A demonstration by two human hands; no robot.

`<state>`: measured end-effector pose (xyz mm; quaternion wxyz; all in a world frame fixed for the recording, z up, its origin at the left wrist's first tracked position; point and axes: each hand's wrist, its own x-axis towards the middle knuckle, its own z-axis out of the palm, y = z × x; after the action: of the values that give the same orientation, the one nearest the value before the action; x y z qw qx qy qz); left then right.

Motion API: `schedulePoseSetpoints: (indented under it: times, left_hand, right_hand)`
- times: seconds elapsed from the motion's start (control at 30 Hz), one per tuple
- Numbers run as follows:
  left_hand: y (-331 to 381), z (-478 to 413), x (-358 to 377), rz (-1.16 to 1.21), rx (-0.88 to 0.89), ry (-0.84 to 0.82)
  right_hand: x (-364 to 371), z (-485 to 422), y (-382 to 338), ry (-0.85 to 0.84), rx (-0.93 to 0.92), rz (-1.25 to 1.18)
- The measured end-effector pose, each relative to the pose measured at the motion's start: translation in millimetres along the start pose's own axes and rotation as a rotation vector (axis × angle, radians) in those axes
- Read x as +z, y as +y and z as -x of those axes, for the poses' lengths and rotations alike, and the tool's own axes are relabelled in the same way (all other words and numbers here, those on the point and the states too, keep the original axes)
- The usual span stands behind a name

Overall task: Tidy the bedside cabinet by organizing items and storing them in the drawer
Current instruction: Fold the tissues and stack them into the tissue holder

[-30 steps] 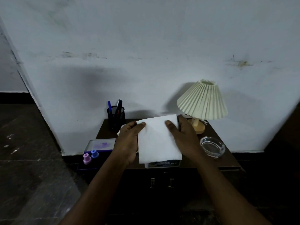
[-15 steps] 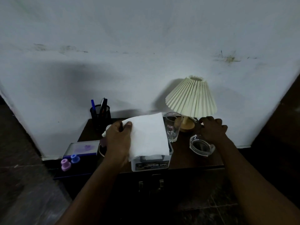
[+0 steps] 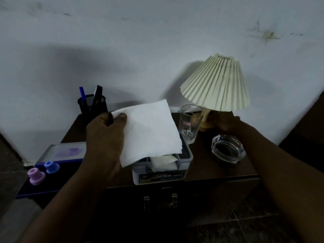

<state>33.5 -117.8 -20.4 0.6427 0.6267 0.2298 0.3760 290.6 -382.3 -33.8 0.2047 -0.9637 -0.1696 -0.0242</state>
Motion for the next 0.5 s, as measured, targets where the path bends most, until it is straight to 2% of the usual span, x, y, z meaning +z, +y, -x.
schedulePoseSetpoints:
  times: [0.07,0.2,0.27,0.33,0.4,0.5]
  left_hand:
    - [1.4,1.4,3.1,0.003,-0.006,-0.001]
    - [7.1,5.2,6.6,0.027,-0.005,-0.011]
    - [7.9,6.8,5.7,0.022,0.002,-0.013]
    - [9.5,8.1,3.6,0.012,0.001,-0.017]
    - [12.1,9.4,2.4,0.014,-0.004,-0.021]
    - [15.0,11.3,1.5,-0.009,0.022,-0.002]
  right_hand:
    - [-5.4,6.0,9.3,0.070,-0.055,0.070]
    - [-17.7,34.7,27.3,0.228,-0.237,0.459]
    - [-24.4,58.4,29.2,0.215,-0.376,0.640]
    - [-34.3,83.2,26.2,0.152,-0.440,0.702]
    - [-49.5,107.6,16.0,0.113,-0.497,0.574]
    - [-74.8,147.2,-22.6,0.184,-0.534,0.075]
